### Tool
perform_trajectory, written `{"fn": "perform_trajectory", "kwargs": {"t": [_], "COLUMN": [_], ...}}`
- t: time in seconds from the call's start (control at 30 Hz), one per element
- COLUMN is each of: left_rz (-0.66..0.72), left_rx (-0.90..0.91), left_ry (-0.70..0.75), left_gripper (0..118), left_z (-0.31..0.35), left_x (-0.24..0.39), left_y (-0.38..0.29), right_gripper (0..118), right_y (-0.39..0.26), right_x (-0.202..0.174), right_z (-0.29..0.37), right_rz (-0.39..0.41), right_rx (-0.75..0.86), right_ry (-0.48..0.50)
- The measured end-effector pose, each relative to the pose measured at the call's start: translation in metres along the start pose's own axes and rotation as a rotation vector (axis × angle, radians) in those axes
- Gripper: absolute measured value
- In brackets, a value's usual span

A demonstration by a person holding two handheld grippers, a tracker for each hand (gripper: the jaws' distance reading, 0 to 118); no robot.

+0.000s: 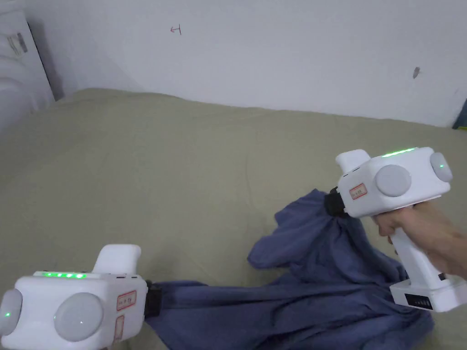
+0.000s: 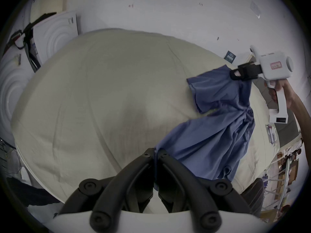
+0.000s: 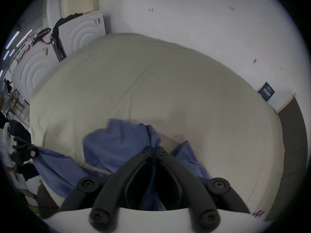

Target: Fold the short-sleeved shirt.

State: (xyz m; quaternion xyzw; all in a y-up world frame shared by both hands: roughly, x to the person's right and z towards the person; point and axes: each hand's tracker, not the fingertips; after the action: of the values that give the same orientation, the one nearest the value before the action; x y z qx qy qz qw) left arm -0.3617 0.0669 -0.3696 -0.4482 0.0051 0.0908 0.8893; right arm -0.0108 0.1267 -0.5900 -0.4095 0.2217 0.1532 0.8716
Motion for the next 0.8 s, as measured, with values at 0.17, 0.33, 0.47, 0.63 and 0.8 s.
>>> {"fn": "perform_trajectory", "kwargs": {"t": [0.17,0.33,0.47,0.63,0.8], "left_rz": [-0.049,-0.069,-0.063,-0.083,-0.111], "left_rx": [0.134,0.300,0.410,0.518,0.575], "left_ry": [0.048,0.116,0.143,0.150,0.181], "left_gripper": [0,0,0,0,0], "left_z": [0.049,0.099,0.145,0.200,0.230], "left_x": [0.024,0.052,0.069,0.092,0.107], "left_y": [0.038,0.082,0.116,0.143,0.167], "right_gripper": [5,5,5,5,5], "right_y": [-0.011,-0.038,-0.066,-0.086,-0.085], "right_x": [0.040,0.083,0.108,0.124,0.125], "right_z": [0.121,0.235,0.311,0.375,0.406], "right_rz": [-0.044,-0.167,-0.227,-0.297,-0.309], "right_rx": [0.149,0.308,0.414,0.514,0.580], "right_ry": [-0.119,-0.198,-0.267,-0.305,-0.325]}}
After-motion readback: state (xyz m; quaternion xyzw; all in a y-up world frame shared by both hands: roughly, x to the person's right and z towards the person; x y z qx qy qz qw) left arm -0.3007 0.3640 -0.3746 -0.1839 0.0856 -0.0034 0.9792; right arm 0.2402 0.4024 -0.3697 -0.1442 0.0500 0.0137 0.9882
